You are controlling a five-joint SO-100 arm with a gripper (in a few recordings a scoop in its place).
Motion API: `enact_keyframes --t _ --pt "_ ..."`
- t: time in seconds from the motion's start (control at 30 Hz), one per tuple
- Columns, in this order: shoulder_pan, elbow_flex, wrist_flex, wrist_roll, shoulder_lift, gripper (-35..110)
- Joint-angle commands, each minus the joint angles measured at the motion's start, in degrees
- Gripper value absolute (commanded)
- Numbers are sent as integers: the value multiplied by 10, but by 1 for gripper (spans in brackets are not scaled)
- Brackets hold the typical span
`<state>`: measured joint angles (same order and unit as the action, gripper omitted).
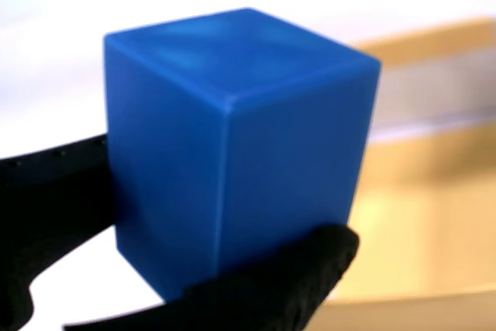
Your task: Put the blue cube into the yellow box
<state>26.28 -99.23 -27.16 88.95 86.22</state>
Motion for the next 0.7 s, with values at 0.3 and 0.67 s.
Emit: enact_keyframes --t 0.3,0.67 --pt "2 213 98 11 -114 12" --pt "-28 221 165 9 -177 13"
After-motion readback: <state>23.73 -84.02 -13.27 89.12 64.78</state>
